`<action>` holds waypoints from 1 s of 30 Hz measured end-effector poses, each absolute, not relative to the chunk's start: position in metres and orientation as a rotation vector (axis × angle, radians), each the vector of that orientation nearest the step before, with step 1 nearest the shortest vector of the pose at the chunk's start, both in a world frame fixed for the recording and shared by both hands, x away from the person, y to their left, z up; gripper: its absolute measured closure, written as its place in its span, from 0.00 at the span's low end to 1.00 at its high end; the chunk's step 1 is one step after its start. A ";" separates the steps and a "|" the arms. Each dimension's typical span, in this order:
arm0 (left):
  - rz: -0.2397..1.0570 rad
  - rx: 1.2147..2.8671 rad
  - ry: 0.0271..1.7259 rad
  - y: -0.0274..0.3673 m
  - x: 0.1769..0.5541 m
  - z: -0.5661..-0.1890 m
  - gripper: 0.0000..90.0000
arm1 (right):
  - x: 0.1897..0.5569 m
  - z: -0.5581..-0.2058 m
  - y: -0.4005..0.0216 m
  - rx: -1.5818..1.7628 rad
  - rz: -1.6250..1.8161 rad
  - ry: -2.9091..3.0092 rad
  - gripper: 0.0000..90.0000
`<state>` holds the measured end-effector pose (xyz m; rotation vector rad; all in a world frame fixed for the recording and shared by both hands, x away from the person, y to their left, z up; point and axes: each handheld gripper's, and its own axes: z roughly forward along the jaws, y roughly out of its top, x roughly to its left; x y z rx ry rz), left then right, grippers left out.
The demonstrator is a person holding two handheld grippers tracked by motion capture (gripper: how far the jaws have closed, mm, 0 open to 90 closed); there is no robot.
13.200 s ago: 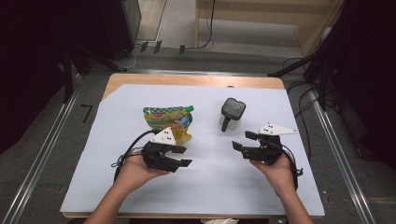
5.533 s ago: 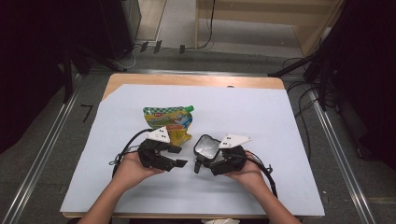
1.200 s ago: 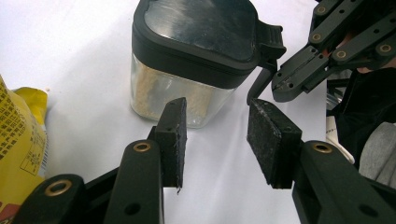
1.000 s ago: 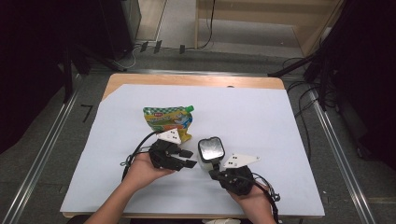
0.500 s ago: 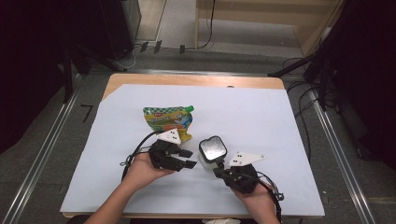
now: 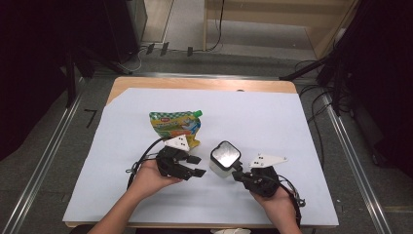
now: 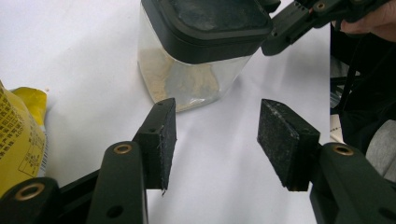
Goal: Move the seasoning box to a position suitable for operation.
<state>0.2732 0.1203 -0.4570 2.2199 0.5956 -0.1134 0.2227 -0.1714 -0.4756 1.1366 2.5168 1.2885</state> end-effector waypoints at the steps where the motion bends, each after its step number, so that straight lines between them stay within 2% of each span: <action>1: -0.114 2.221 0.594 0.120 0.273 -0.457 0.52 | 0.223 -0.475 -0.173 1.143 1.282 2.514 1.00; 14: -0.114 2.207 0.578 0.113 0.275 -0.461 0.45 | 0.241 -0.479 -0.195 1.206 1.253 2.489 1.00; 18: -0.149 2.217 0.562 0.104 0.280 -0.461 0.36 | 0.248 -0.479 -0.201 1.223 1.244 2.481 1.00; 28: -0.135 2.223 0.535 0.090 0.285 -0.456 0.22 | 0.261 -0.480 -0.210 1.257 1.221 2.455 1.00; 30: -0.132 2.229 0.536 0.088 0.287 -0.455 0.21 | 0.264 -0.479 -0.211 1.267 1.221 2.450 1.00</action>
